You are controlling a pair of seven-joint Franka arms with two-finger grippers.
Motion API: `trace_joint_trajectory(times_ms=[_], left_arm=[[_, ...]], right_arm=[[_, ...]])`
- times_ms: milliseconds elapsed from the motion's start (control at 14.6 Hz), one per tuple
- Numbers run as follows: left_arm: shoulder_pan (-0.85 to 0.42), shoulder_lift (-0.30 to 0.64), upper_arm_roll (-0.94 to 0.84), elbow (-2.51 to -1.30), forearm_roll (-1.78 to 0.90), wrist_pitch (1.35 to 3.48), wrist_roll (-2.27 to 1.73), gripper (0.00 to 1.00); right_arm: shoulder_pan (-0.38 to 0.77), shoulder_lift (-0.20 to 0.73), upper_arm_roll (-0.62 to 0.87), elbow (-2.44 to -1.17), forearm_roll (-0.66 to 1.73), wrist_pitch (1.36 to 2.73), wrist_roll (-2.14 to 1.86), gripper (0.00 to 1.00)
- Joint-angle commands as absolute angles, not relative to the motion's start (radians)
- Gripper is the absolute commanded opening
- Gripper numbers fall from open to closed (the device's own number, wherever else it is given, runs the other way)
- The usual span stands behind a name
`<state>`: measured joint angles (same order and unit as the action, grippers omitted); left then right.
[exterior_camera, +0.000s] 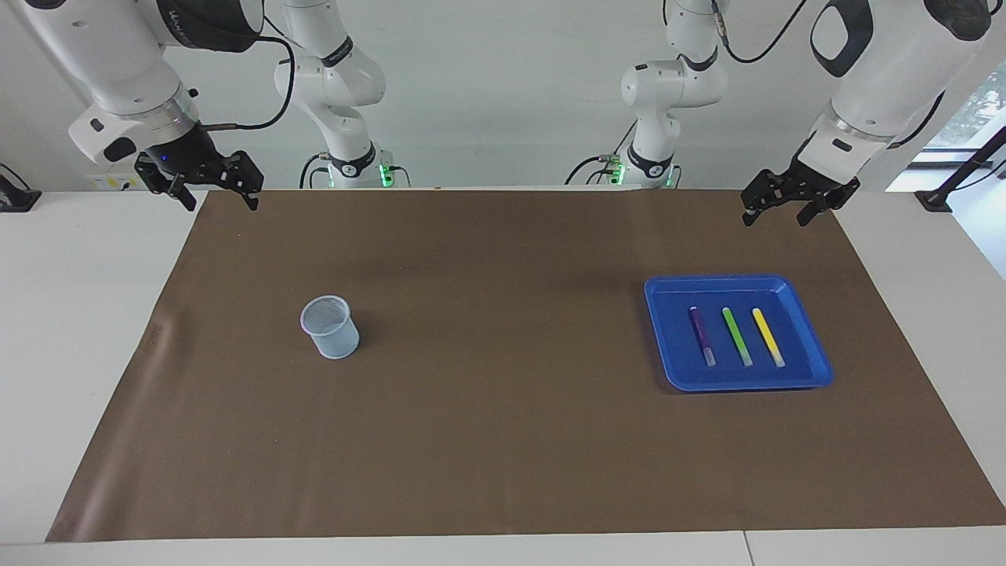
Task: Transfer and insert pens with both arms
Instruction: 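Grasp the purple pen in the blue tray with the left gripper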
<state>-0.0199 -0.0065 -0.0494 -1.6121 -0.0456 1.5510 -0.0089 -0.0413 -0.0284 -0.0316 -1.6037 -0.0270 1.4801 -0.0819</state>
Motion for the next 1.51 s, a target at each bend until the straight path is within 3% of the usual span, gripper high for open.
trace_joint_trajectory(times_ms=[0, 411, 617, 891, 1028, 1440], left_arm=[[-0.031, -0.028, -0.051, -1.624, -0.025, 1.542, 0.000, 1.00], [-0.034, -0.037, -0.051, -1.653, -0.026, 1.564, -0.006, 1.00], [-0.034, -0.093, -0.052, -1.817, -0.026, 1.766, -0.006, 1.00], [-0.052, -0.083, -0.055, -1.942, -0.026, 1.928, -0.006, 1.00], [-0.069, -0.048, -0.055, -2.009, -0.026, 2.044, -0.008, 1.00], [-0.084, 0.132, -0.054, -2.029, -0.026, 2.255, -0.003, 1.00]], right_arm=[[-0.044, -0.035, -0.029, -1.618, -0.015, 1.500, -0.098, 1.00], [-0.044, -0.035, -0.029, -1.617, -0.015, 1.500, -0.097, 1.00], [-0.044, -0.035, -0.029, -1.617, -0.015, 1.500, -0.097, 1.00], [-0.044, -0.035, -0.029, -1.618, -0.014, 1.500, -0.098, 1.00], [-0.044, -0.035, -0.029, -1.618, -0.014, 1.500, -0.098, 1.00], [-0.045, -0.037, -0.031, -1.620, 0.020, 1.491, -0.091, 1.00]])
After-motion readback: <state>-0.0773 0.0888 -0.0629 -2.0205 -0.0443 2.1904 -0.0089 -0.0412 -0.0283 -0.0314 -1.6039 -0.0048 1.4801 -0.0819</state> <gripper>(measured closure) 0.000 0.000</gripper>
